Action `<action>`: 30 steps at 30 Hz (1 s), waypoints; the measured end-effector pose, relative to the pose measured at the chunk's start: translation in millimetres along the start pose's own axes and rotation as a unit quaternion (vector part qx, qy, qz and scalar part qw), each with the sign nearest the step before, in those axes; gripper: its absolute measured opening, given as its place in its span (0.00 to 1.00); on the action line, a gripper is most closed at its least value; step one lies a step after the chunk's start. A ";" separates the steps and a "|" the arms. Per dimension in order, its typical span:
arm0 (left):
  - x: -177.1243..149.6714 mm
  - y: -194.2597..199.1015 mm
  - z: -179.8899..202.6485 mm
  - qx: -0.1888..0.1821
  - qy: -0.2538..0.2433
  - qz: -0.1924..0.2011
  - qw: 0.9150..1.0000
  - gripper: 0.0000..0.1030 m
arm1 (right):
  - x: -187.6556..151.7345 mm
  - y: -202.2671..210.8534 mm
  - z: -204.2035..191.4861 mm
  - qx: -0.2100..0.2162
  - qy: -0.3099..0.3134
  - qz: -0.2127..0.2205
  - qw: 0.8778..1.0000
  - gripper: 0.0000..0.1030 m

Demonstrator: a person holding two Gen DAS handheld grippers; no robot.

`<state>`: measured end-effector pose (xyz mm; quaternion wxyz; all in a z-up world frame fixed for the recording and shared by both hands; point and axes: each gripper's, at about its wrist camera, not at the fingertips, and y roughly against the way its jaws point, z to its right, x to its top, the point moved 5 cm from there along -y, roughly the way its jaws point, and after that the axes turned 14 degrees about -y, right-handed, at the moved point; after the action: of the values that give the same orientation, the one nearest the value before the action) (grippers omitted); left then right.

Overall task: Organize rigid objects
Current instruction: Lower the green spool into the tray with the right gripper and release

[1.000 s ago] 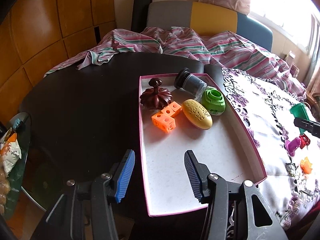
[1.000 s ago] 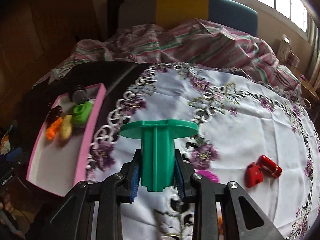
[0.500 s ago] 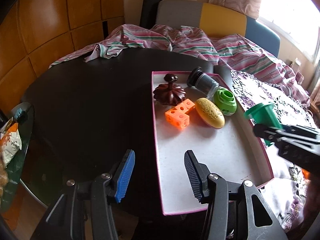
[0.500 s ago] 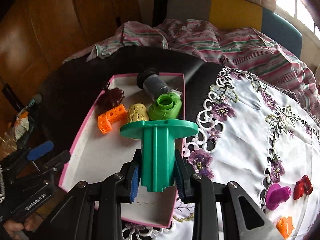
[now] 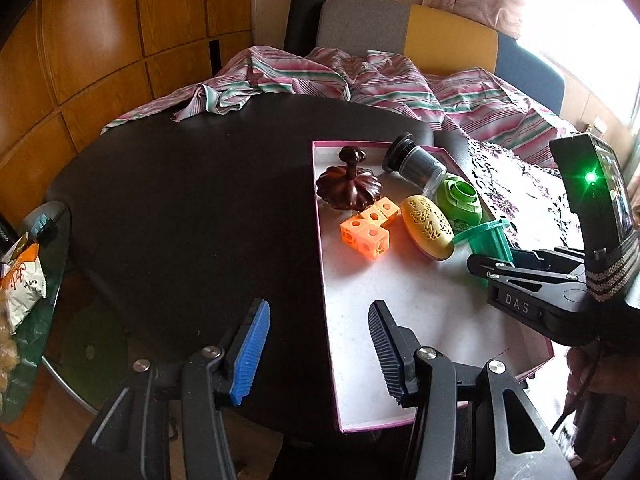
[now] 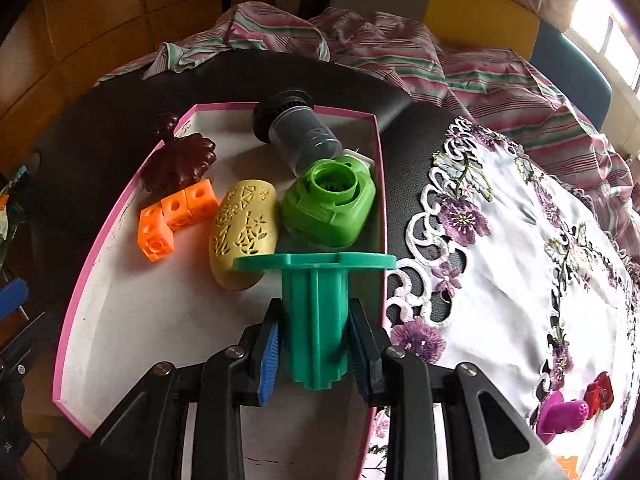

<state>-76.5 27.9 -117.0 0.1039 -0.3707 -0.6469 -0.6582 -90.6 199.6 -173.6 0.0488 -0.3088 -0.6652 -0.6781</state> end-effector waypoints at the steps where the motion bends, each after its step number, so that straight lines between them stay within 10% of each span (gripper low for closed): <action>1: -0.1 -0.1 -0.5 0.000 0.001 -0.001 1.000 0.51 | -0.8 0.3 0.2 0.004 -0.003 -0.003 1.000 0.31; 30: 5.0 10.1 14.0 0.000 -0.023 0.008 1.000 0.51 | 2.9 51.5 27.6 0.044 -0.052 0.049 0.997 0.35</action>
<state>-68.9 41.1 -107.6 0.0941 -0.3911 -0.6461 -0.6487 -58.6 220.6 -129.4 0.0607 -0.3728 -0.6800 -0.6284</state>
